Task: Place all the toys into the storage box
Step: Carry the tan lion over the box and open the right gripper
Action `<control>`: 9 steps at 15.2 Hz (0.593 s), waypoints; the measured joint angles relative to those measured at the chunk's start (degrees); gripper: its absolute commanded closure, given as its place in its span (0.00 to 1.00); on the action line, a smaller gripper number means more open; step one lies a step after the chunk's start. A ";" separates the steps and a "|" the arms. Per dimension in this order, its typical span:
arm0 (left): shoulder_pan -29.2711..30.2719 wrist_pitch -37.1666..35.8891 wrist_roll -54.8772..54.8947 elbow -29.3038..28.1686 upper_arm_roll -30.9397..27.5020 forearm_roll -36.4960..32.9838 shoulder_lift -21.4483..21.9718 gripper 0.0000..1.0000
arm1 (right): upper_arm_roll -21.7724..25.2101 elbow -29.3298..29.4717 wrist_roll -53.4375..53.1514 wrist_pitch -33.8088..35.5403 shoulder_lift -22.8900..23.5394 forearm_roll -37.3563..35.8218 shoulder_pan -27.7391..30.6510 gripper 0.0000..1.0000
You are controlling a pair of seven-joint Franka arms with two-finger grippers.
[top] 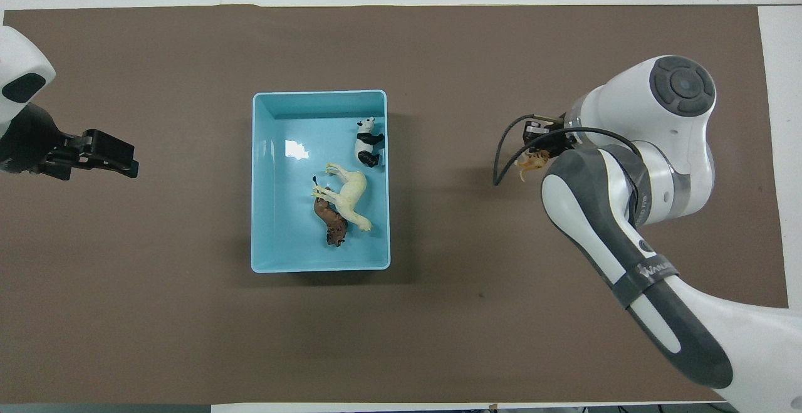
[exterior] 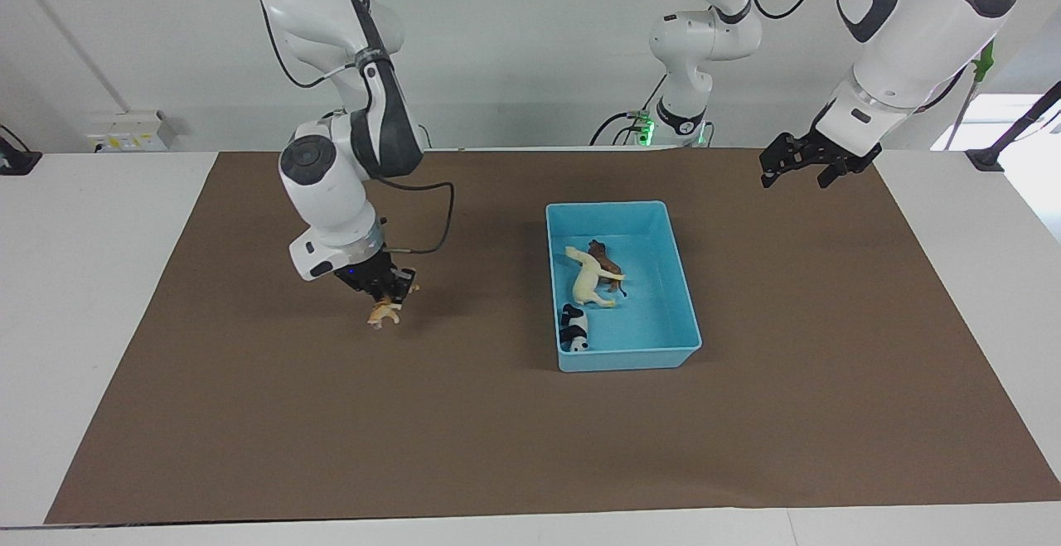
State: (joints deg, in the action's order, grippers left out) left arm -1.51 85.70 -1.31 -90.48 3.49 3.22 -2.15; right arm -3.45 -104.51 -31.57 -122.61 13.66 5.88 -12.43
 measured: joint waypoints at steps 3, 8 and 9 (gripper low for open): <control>0.00 0.03 0.01 -0.14 -0.11 -0.03 0.09 0.00 | -0.57 7.54 -15.17 0.96 0.53 1.20 -9.92 1.00; 0.03 0.03 0.03 -0.31 -0.38 -0.05 0.11 0.00 | -0.57 13.37 -29.99 -4.52 5.39 1.22 -24.05 0.00; 0.03 0.03 0.04 -0.32 -0.38 -0.05 0.11 0.00 | -0.47 14.90 -30.27 -3.84 6.83 0.52 -25.40 0.00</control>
State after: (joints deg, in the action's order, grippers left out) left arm -1.48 85.73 -1.27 -90.79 3.11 3.17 -2.04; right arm -3.92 -89.61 -61.84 -126.45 20.49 6.40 -37.83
